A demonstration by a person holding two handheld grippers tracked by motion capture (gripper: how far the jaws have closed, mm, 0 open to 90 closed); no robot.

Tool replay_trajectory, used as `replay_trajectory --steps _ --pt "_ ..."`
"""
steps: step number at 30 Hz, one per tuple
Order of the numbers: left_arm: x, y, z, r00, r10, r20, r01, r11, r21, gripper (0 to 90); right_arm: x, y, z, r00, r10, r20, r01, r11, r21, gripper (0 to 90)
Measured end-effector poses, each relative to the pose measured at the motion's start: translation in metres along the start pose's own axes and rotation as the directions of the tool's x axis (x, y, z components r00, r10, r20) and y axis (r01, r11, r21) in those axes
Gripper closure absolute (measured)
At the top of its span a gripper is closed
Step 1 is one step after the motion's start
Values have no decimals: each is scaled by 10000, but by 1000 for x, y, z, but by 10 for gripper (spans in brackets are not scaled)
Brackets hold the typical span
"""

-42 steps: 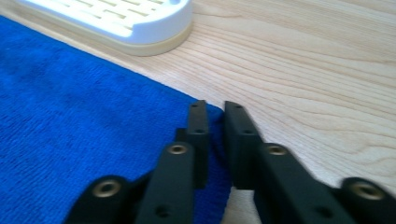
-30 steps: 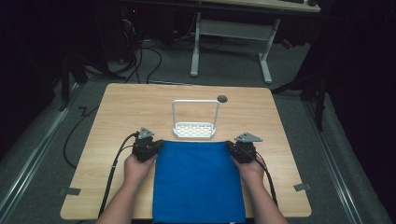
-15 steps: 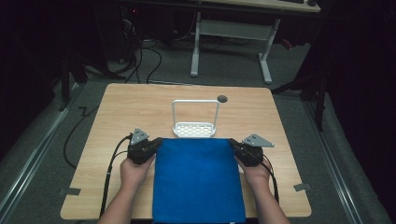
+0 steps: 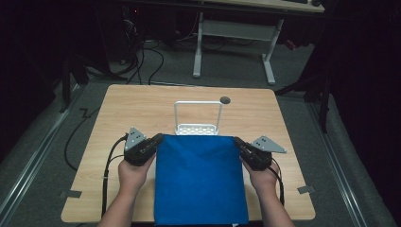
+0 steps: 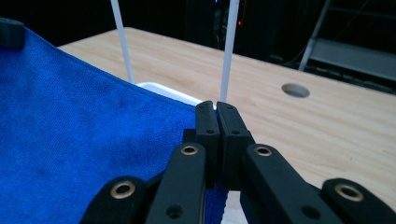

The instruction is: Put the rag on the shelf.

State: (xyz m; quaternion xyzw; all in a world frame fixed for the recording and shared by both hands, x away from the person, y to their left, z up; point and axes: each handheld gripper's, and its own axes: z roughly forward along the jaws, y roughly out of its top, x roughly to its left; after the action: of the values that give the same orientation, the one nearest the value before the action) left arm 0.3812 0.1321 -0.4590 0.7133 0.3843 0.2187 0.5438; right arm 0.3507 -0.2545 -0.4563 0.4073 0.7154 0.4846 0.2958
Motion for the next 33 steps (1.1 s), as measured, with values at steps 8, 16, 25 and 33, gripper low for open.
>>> replay_trajectory --steps 8,16,25,33 --pt "-6 15 -15 9998 201 15 -200 9977 -647 874 0 12 -14 10000 74 22 -72 9978 -653 890" --pt "-15 33 -34 9990 432 122 -410 9886 -1448 874 4 31 -35 10000 -28 -77 17 9896 -1439 890" --pt "-28 52 -59 9967 800 132 -744 9671 -2432 874 17 52 -59 9991 -424 -77 392 9690 -2439 890" --pt "-35 66 -80 9938 1111 29 -1049 9467 -3046 874 24 66 -80 9979 -647 -65 593 9468 -3162 890"
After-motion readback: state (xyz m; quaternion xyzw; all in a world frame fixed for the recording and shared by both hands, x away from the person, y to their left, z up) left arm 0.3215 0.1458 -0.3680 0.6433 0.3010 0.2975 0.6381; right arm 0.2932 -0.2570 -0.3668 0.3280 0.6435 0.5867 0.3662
